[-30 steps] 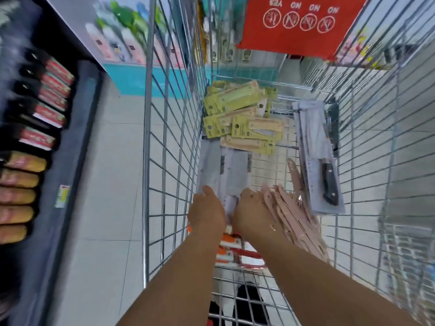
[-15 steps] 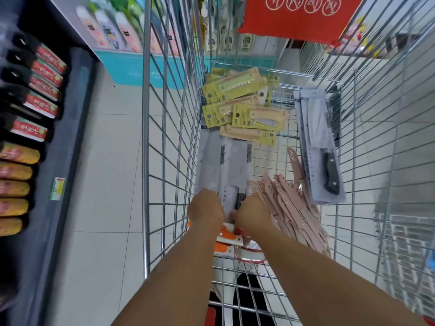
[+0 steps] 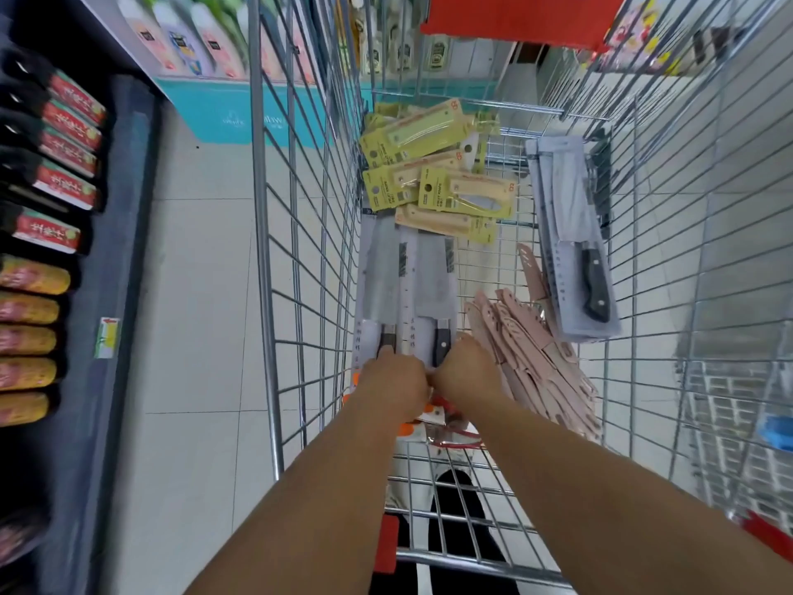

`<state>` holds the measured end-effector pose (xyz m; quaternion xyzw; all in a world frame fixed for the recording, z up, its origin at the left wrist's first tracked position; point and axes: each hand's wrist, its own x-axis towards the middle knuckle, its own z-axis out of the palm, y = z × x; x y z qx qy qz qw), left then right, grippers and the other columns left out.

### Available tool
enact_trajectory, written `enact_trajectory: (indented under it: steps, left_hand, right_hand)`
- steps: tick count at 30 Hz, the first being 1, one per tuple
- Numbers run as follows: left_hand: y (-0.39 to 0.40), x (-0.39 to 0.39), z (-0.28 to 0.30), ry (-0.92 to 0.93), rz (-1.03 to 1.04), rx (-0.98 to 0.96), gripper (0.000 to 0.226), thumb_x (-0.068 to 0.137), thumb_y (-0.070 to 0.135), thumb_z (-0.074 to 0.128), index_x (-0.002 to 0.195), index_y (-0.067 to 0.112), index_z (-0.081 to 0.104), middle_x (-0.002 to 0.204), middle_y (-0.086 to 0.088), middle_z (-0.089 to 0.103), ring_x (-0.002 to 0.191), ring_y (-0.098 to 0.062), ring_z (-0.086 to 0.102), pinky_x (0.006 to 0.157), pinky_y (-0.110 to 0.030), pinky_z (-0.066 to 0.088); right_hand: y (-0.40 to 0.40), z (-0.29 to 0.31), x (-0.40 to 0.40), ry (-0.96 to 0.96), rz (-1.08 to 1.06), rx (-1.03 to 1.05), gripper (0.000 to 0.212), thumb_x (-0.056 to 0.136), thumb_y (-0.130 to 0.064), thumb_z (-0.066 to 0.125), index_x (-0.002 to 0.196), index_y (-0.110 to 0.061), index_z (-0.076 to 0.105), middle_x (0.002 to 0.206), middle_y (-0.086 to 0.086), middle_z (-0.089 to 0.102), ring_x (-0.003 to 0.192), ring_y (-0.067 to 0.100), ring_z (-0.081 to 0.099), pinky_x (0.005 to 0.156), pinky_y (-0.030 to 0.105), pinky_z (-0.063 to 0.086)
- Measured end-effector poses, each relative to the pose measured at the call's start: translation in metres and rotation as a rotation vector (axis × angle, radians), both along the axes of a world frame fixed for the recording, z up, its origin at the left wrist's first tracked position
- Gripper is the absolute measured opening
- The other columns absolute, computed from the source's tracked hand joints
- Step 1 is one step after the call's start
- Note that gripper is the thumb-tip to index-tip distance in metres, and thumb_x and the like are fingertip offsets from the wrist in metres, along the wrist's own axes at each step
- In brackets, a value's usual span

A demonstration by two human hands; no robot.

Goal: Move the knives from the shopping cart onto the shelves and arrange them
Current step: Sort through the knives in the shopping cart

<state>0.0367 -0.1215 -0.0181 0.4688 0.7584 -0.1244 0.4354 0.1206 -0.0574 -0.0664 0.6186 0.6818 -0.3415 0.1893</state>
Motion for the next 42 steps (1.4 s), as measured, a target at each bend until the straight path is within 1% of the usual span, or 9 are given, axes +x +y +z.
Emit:
enact_trajectory:
  steps: [4, 8, 13, 16, 25, 29, 36, 40, 42]
  left_hand:
    - [0.000, -0.002, 0.005, -0.044, -0.106, -0.054, 0.032, 0.097, 0.025, 0.039, 0.125, 0.020, 0.054, 0.124, -0.007, 0.056, 0.117, -0.026, 0.043, 0.089, -0.039, 0.039]
    - [-0.008, 0.002, 0.013, -0.228, -0.147, -0.150, 0.046, 0.093, 0.043, 0.045, 0.139, 0.035, 0.043, 0.128, -0.003, 0.056, 0.110, -0.025, 0.055, 0.097, -0.037, 0.045]
    - [-0.011, 0.003, 0.012, -0.230, -0.189, -0.168, 0.050, 0.092, 0.042, 0.049, 0.139, 0.026, 0.043, 0.122, -0.005, 0.058, 0.105, -0.024, 0.056, 0.094, -0.038, 0.048]
    - [-0.009, 0.003, 0.014, -0.238, -0.189, -0.199, 0.050, 0.094, 0.040, 0.049, 0.140, 0.019, 0.043, 0.132, -0.006, 0.053, 0.116, -0.026, 0.052, 0.099, -0.038, 0.044]
    - [-0.007, 0.006, 0.015, -0.179, -0.264, -0.227, 0.041, 0.099, 0.038, 0.040, 0.129, 0.012, 0.050, 0.126, -0.011, 0.054, 0.111, -0.028, 0.053, 0.096, -0.039, 0.045]
    - [-0.007, 0.007, 0.021, -0.159, -0.252, -0.206, 0.045, 0.098, 0.041, 0.041, 0.127, 0.007, 0.048, 0.126, -0.009, 0.053, 0.111, -0.029, 0.053, 0.095, -0.039, 0.045]
    - [-0.014, 0.005, 0.021, -0.210, -0.132, -0.185, 0.051, 0.094, 0.051, 0.047, 0.127, 0.013, 0.048, 0.126, -0.007, 0.056, 0.108, -0.026, 0.056, 0.096, -0.041, 0.045]
    - [-0.016, 0.010, 0.028, -0.287, 0.072, -0.110, 0.061, 0.091, 0.038, 0.059, 0.141, 0.013, 0.033, 0.134, -0.010, 0.051, 0.110, -0.025, 0.056, 0.095, -0.037, 0.047]
    - [-0.011, 0.011, 0.042, -0.328, 0.282, -0.013, 0.059, 0.096, 0.024, 0.052, 0.147, 0.011, 0.025, 0.139, -0.014, 0.048, 0.105, -0.026, 0.058, 0.088, -0.034, 0.049]
  right_hand:
    - [0.006, 0.008, 0.005, 0.083, -0.027, -0.089, 0.025, 0.072, -0.023, 0.073, 0.092, -0.015, 0.062, 0.071, -0.002, 0.065, 0.060, 0.013, 0.063, 0.047, 0.022, 0.044]
    - [0.014, 0.018, 0.007, 0.161, -0.181, -0.229, 0.034, 0.078, -0.018, 0.075, 0.104, -0.008, 0.055, 0.084, 0.005, 0.065, 0.070, 0.016, 0.064, 0.056, 0.030, 0.052]
    - [0.030, 0.033, 0.017, 0.267, -0.229, -0.308, 0.041, 0.082, -0.019, 0.073, 0.117, -0.009, 0.055, 0.105, 0.007, 0.065, 0.089, 0.020, 0.062, 0.077, 0.028, 0.053]
    - [0.037, 0.045, 0.025, 0.301, -0.221, -0.302, 0.047, 0.084, -0.027, 0.071, 0.124, -0.011, 0.051, 0.097, 0.005, 0.064, 0.075, 0.014, 0.061, 0.056, 0.020, 0.048]
    - [0.040, 0.075, 0.036, 0.233, -0.138, -0.302, 0.011, 0.089, -0.020, 0.059, 0.090, -0.011, 0.054, 0.072, 0.004, 0.057, 0.060, 0.014, 0.053, 0.052, 0.022, 0.042]
    - [0.031, 0.090, 0.040, 0.186, -0.145, -0.342, 0.016, 0.083, -0.022, 0.063, 0.076, -0.010, 0.055, 0.063, 0.003, 0.053, 0.055, 0.014, 0.050, 0.051, 0.022, 0.040]
    - [0.025, 0.124, 0.042, 0.254, -0.200, -0.360, 0.012, 0.083, -0.022, 0.057, 0.080, -0.010, 0.054, 0.066, 0.003, 0.054, 0.058, 0.015, 0.051, 0.048, 0.021, 0.036]
    - [0.026, 0.142, 0.049, 0.207, -0.072, -0.262, 0.027, 0.080, -0.026, 0.059, 0.098, -0.006, 0.055, 0.081, 0.007, 0.062, 0.073, 0.020, 0.060, 0.060, 0.028, 0.049]
    - [0.026, 0.154, 0.055, 0.177, -0.026, -0.238, 0.025, 0.084, -0.025, 0.059, 0.102, -0.008, 0.055, 0.082, 0.005, 0.060, 0.073, 0.015, 0.057, 0.057, 0.025, 0.045]
